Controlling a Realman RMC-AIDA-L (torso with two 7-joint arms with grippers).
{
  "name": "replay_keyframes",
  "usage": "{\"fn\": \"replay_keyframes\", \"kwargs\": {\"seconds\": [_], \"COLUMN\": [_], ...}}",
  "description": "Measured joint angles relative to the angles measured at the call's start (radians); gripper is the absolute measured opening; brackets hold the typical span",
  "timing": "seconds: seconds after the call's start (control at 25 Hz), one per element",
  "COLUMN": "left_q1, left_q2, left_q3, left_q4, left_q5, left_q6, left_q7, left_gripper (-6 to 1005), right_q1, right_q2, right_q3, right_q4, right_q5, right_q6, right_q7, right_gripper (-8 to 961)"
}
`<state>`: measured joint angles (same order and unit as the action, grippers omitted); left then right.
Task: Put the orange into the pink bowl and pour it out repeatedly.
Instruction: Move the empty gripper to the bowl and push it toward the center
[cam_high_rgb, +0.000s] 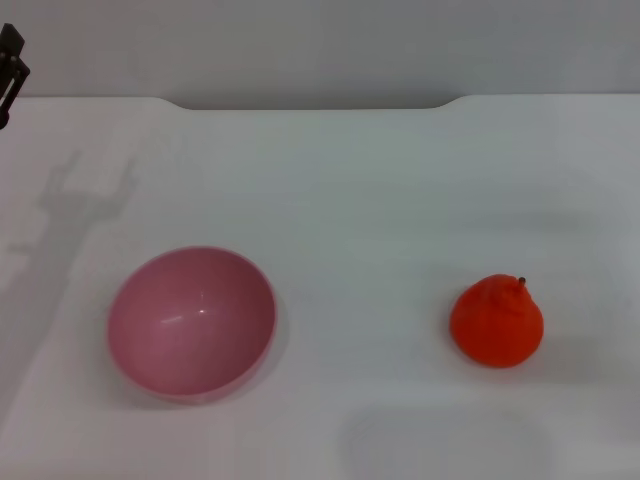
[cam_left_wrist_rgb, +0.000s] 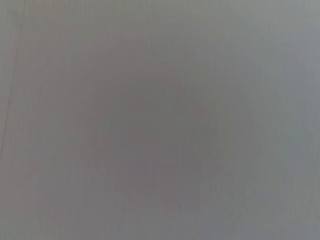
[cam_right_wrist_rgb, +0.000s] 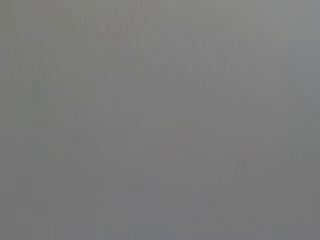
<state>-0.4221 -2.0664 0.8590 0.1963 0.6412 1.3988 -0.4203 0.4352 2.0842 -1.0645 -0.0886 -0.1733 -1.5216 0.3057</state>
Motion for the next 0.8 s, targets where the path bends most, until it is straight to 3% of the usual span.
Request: {"fn": "replay_keyframes", "kwargs": {"seconds": [0.48,0.64,0.8], "left_q1": [0.002,0.018,0.071], "left_q2": [0.004,0.023,0.068], "left_q3": [0.023,0.104,0.217], "left_q4": [0.002,0.075,0.307], "left_q5": [0.000,0.012,0.146], "left_q6": [-0.003,-0.049,-0.142], "left_q7": [-0.040,-0.219,-0.546], "left_gripper": [797,797,796], "right_q1": [-0.001,0.000,0.003], "right_q2": [0.001,0.001,0.000], "right_q3": [0.000,0.000,0.000], "right_q4": [0.000,0.001,0.001], "right_q5": [0.000,0.000,0.000], "right_q6": [0.000,0.000,0.000], "right_q7": [0.008,0.015,0.016], "right_gripper": [654,655,655]}}
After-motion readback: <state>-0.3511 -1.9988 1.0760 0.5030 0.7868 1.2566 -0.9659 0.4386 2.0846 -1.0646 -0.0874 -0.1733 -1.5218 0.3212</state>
